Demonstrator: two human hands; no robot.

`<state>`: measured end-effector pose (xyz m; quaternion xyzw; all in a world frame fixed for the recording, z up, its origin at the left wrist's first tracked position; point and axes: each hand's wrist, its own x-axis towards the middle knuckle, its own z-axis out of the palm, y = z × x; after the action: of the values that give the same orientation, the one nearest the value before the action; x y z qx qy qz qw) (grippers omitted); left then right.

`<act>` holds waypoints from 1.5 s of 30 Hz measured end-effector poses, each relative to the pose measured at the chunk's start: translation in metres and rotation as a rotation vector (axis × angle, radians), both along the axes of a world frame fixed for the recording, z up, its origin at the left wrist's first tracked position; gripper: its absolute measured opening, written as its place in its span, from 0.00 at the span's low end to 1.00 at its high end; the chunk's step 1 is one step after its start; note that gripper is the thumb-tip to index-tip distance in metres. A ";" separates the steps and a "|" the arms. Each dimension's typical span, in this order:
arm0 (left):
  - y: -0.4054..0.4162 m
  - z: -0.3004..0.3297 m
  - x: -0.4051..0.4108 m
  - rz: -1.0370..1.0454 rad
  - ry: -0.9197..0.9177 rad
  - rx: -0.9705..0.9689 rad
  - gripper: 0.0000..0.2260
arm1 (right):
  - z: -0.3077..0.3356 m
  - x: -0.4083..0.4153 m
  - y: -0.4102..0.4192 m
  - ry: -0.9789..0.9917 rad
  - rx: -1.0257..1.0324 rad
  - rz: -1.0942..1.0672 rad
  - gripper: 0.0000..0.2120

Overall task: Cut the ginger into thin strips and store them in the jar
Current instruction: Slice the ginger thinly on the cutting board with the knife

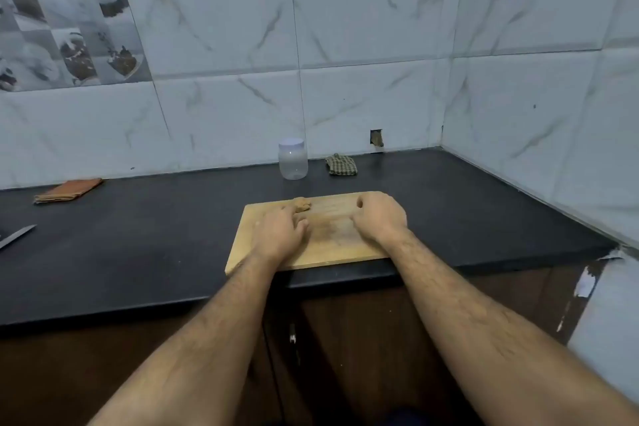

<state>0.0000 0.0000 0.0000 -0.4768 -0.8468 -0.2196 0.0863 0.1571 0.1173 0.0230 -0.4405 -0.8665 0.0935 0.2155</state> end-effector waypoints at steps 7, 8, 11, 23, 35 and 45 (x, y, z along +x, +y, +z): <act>0.032 0.007 -0.020 0.065 -0.094 0.031 0.18 | -0.006 -0.001 0.031 -0.048 -0.063 -0.152 0.06; 0.036 0.007 -0.023 0.074 -0.106 0.045 0.19 | -0.007 -0.003 0.032 -0.049 -0.056 -0.162 0.07; 0.046 0.008 -0.031 0.090 -0.144 0.054 0.20 | -0.011 -0.010 0.036 -0.016 -0.076 -0.168 0.07; 0.064 0.008 -0.054 0.017 -0.305 -0.019 0.18 | -0.019 -0.052 0.023 0.264 -0.248 -0.020 0.06; 0.053 0.019 -0.041 -0.055 -0.461 -0.114 0.25 | -0.029 -0.048 0.017 0.286 -0.253 -0.014 0.05; 0.036 0.018 -0.023 -0.056 -0.493 -0.093 0.26 | -0.015 -0.022 0.007 0.250 -0.414 0.120 0.10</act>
<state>-0.0228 0.0364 0.0184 -0.4357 -0.8378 -0.2924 -0.1508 0.1356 0.1244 0.0082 -0.4079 -0.8201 0.3355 0.2204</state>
